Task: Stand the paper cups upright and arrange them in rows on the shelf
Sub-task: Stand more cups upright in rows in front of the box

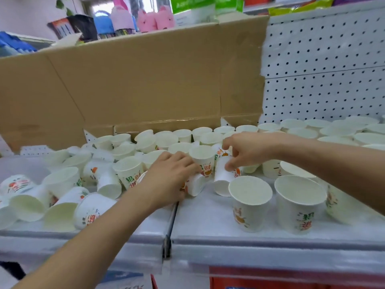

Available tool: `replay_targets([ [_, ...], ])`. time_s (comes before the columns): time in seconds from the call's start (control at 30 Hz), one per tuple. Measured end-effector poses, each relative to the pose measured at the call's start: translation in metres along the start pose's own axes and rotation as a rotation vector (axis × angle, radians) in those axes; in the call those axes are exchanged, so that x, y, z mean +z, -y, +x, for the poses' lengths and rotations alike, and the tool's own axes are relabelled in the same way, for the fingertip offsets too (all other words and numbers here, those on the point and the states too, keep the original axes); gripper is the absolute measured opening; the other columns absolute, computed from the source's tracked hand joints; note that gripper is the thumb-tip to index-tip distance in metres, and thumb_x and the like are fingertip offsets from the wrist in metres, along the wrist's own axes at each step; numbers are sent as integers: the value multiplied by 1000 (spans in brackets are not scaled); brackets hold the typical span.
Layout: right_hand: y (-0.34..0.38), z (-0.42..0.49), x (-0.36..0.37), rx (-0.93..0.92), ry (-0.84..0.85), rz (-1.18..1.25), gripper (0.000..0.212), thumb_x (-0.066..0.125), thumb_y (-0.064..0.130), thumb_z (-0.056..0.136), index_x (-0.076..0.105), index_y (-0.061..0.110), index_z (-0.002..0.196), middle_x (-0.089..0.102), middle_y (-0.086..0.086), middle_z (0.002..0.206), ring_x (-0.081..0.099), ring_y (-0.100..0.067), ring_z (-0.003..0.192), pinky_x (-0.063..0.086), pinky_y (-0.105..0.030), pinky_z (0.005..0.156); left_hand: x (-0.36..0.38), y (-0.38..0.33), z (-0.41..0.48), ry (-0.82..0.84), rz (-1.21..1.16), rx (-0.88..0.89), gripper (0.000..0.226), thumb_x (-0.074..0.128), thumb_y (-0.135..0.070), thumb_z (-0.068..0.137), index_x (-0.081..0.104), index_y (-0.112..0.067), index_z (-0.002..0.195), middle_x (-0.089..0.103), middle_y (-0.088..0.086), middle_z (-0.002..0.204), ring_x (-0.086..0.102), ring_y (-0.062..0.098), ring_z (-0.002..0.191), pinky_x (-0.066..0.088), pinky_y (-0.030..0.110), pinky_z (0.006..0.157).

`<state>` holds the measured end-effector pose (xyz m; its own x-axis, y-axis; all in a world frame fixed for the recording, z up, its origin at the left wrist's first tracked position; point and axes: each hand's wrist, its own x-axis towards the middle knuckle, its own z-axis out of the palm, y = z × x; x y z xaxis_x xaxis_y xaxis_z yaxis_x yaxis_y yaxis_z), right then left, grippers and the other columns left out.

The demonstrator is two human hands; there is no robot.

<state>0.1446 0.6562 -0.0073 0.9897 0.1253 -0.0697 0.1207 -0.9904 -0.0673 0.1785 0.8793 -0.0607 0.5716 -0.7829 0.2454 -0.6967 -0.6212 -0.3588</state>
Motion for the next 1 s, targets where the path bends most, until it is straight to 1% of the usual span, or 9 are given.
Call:
replay_targets([
  [0.17,10,7,0,67,0,69,58,70,46,81,50,23,131,45,14,94,48,-12,90,38,-25,76,12,10,7,-75,91,122,63,69,-43,72,49,-32,130,53,-11,126,42,17,116,31,32,85],
  [0.27,13,8,-1,77,-4,155,50,74,38,79,56,23,123,48,17,86,51,-6,78,39,-22,65,9,17,4,-148,19,95,61,65,-54,72,49,-32,126,55,-11,119,43,16,107,34,31,83],
  [0.43,10,-8,-10,41,-131,177,27,73,15,80,70,21,106,60,13,70,55,-2,62,42,-19,57,-6,20,-12,-281,-636,-113,47,73,-35,65,45,-32,103,53,-17,97,46,11,87,47,34,71],
  [0.57,8,-24,-14,43,-107,58,15,73,18,79,74,25,92,67,15,71,62,-1,65,56,-25,66,-4,14,-15,-193,-1048,-279,50,81,-33,63,42,-32,94,58,-8,97,58,13,85,54,37,68],
  [0.63,9,-29,-16,38,-36,52,4,75,25,79,75,28,82,69,17,69,62,2,64,56,-22,66,0,7,-13,-126,-1130,-333,51,81,-39,59,42,-33,92,59,-5,97,61,14,86,56,40,70],
  [0.73,9,-28,-22,31,-1,46,21,68,39,84,75,23,72,70,12,67,59,-2,58,51,-26,63,-4,-3,-9,-67,-1028,-286,52,80,-40,61,41,-33,95,55,-8,97,58,11,86,54,35,69],
  [0.83,4,-19,-30,11,-51,55,23,64,33,88,74,20,71,70,10,66,64,-10,64,55,-31,68,-14,-8,-4,6,-690,-113,56,77,-42,66,39,-33,107,49,-13,103,50,8,87,42,26,69],
  [0.93,-8,-9,-39,4,-124,44,12,65,20,87,75,23,83,68,16,71,62,2,65,46,-16,59,-18,-7,4,31,-297,-25,70,70,-52,68,38,-33,126,50,-11,115,46,13,100,35,29,82],
  [1.0,-20,-3,-42,26,-134,9,15,67,14,86,75,26,89,64,21,76,58,5,70,38,-11,58,-19,-8,11,46,-160,-4,75,67,-58,69,38,-32,132,52,-9,120,44,15,106,34,33,91],
])
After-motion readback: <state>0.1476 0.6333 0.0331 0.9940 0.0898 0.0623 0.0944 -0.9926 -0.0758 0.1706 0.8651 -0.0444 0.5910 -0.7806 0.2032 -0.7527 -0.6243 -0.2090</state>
